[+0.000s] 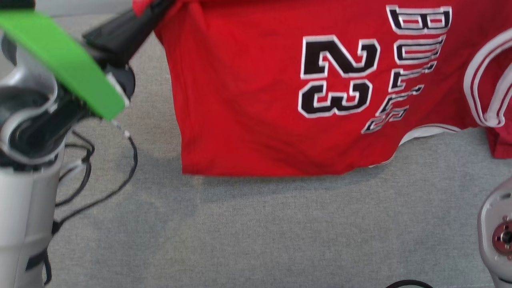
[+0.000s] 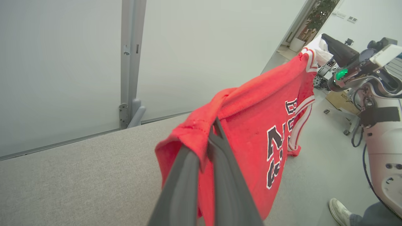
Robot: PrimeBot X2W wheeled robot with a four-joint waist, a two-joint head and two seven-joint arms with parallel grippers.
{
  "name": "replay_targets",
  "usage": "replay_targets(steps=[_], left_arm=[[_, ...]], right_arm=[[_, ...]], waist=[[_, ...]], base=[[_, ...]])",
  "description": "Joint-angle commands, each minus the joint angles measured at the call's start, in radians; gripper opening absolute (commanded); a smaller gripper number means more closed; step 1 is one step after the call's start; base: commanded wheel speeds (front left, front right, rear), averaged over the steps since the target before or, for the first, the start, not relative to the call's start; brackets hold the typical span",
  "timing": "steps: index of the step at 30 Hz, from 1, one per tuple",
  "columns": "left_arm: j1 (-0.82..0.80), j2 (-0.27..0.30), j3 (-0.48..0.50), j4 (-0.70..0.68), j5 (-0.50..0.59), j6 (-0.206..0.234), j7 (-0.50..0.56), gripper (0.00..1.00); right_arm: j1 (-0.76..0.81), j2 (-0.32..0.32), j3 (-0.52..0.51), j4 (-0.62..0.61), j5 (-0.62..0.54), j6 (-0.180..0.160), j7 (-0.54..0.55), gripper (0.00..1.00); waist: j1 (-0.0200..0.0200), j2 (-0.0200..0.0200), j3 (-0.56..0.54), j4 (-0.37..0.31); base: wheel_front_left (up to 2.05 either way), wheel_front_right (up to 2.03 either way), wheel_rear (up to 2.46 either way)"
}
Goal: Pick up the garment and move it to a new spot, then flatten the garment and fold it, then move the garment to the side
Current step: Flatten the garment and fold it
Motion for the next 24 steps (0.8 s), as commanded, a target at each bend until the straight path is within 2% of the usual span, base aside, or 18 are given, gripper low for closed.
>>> replay_targets(steps=[1, 5, 8, 9, 10, 14, 16, 18, 20, 24], left_arm=[[-0.078, -0.015, -0.014, 0.080, 0.036, 0.003, -0.009, 0.00], [-0.348, -0.040, -0.022, 0.339, 0.183, 0.019, -0.095, 0.00], [-0.531, -0.046, 0.002, 0.489, 0.306, 0.057, -0.251, 0.00], [-0.568, -0.052, -0.009, 0.540, 0.344, 0.052, -0.307, 0.00], [-0.568, -0.052, -0.009, 0.540, 0.344, 0.052, -0.307, 0.00], [-0.722, -0.065, -0.022, 0.699, 0.458, 0.033, -0.553, 0.00], [-0.787, -0.064, -0.015, 0.752, 0.485, 0.021, -0.643, 0.00], [-0.804, -0.068, -0.038, 0.802, 0.501, -0.006, -0.700, 0.00], [-0.784, -0.071, -0.083, 0.858, 0.520, -0.031, -0.743, 0.00], [-0.699, -0.071, -0.155, 0.934, 0.506, -0.051, -0.843, 0.00]], right_arm=[[-0.063, 0.014, 0.004, 0.046, -0.054, 0.000, -0.032, 0.00], [-0.304, 0.047, 0.032, 0.185, -0.196, 0.000, -0.183, 0.00], [-0.487, 0.059, 0.061, 0.278, -0.228, 0.000, -0.336, 0.00], [-0.512, 0.063, 0.094, 0.316, -0.224, 0.000, -0.383, 0.00], [-0.512, 0.063, 0.094, 0.316, -0.224, 0.000, -0.383, 0.00], [-0.624, 0.059, 0.224, 0.399, -0.152, 0.000, -0.574, 0.00], [-0.673, 0.059, 0.254, 0.440, -0.078, 0.000, -0.630, 0.00], [-0.675, 0.063, 0.295, 0.466, -0.020, 0.000, -0.654, 0.00], [-0.612, 0.066, 0.339, 0.467, 0.027, 0.000, -0.665, 0.00], [-0.414, 0.038, 0.443, 0.399, 0.086, 0.000, -0.655, 0.00]], waist=[[-0.0002, 0.0000, 0.131, 0.016], [-0.0002, 0.0000, 0.234, -0.014], [-0.0002, 0.0000, 0.333, -0.044], [-0.0002, 0.0000, 0.349, -0.051], [-0.0002, 0.0000, 0.349, -0.051], [-0.0002, 0.0000, 0.380, -0.082], [-0.0002, 0.0000, 0.427, -0.111], [-0.0002, 0.0000, 0.482, -0.130], [-0.0002, 0.0000, 0.505, -0.136], [-0.0002, 0.0000, 0.458, -0.137]], base=[[0.00, 0.00, 0.00], [0.00, 0.00, 0.00], [0.00, 0.00, 0.00], [0.00, 0.00, 0.00], [0.00, 0.00, 0.00], [0.00, 0.00, 0.00], [0.00, 0.00, 0.00], [0.00, 0.00, 0.00], [0.00, 0.00, 0.00], [0.00, 0.00, 0.00]])
